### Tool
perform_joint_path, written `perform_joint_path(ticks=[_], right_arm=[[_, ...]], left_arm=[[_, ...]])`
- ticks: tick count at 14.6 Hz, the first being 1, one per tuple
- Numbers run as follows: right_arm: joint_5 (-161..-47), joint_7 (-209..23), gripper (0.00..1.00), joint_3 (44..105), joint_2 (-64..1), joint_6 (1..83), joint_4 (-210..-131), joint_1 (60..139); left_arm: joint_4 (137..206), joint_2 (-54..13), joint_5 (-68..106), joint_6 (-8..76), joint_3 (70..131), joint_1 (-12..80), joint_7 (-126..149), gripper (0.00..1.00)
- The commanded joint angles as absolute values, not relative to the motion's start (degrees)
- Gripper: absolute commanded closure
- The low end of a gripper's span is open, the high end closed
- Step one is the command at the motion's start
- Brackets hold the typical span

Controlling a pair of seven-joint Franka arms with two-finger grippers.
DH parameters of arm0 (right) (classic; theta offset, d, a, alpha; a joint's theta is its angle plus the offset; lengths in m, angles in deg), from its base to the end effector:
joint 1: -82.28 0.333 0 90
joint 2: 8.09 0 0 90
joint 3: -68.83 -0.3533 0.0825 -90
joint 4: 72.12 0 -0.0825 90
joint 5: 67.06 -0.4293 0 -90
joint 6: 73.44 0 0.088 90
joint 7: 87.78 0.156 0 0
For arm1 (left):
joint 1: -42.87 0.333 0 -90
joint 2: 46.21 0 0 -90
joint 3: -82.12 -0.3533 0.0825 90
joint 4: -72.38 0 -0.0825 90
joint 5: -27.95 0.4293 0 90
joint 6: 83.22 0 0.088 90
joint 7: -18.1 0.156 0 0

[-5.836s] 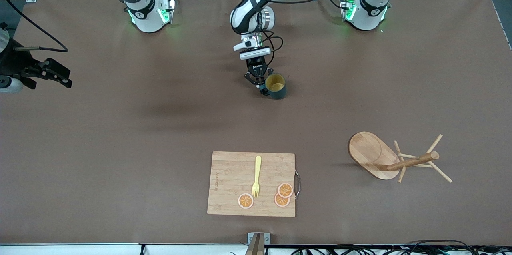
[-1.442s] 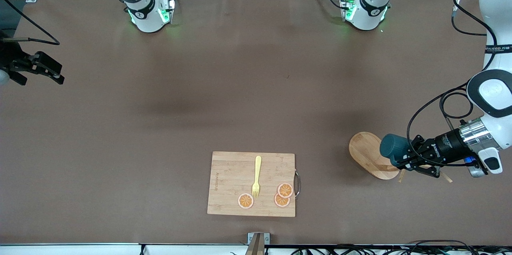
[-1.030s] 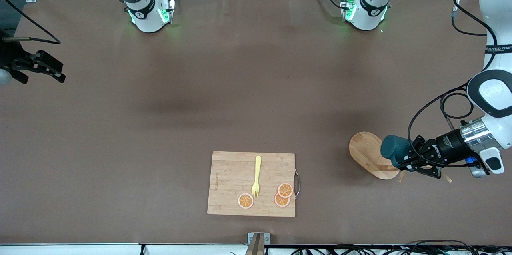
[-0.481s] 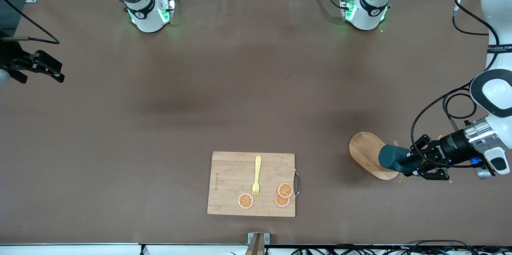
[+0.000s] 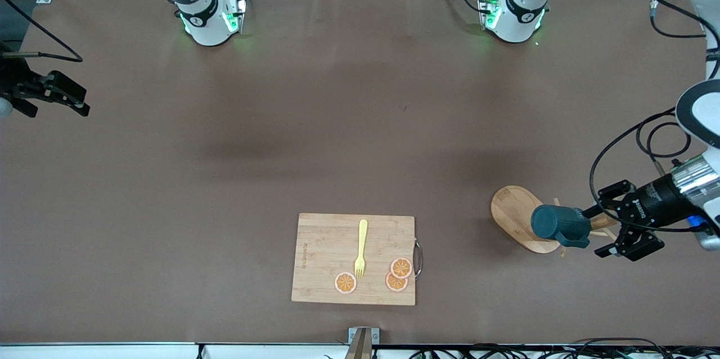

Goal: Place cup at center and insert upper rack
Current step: 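Open the left gripper and draw it back from the mug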

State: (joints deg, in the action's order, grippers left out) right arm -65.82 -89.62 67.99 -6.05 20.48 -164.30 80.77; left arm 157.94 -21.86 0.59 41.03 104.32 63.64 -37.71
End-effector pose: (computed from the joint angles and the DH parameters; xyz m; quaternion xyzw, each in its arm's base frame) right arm 0.5974 -0.0101 0.6206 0.9993 0.0106 0.0327 0.0118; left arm 0.7765 -0.0122 0.4574 0.7775 0.5453 -0.0215 0.3124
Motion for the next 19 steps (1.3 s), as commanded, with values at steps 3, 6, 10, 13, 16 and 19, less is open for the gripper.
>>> perform_joint_path(ticks=[3,6,10,13,16,19], right_arm=[[-65.57,-89.72,0.0,67.6,-5.63,20.07,-164.23,80.09],[-65.57,-89.89,0.0,67.6,-5.63,20.51,-164.23,80.26],[-65.48,-89.81,0.0,67.6,-5.63,20.6,-164.14,80.26],[-65.74,-89.63,0.0,67.6,-5.63,20.69,-164.14,80.09],[-65.65,-89.89,0.0,67.6,-5.63,20.51,-164.14,80.17],[-65.65,-89.81,0.0,67.6,-5.63,20.25,-164.14,80.17]], left_arm=[[159.74,-33.18,8.6,28.17,104.18,64.84,-34.04,0.0],[159.83,-38.64,10.27,19.2,104.09,66.33,-21.67,0.0],[160.62,-43.74,15.45,13.82,104.17,66.42,-6.71,0.0],[160.62,-46.03,18.01,11.97,104.44,66.42,-1.34,0.0],[160.36,-46.47,19.33,11.88,104.62,66.33,7.09,0.0],[160.36,-46.39,19.6,11.88,104.53,66.42,11.14,0.0]])
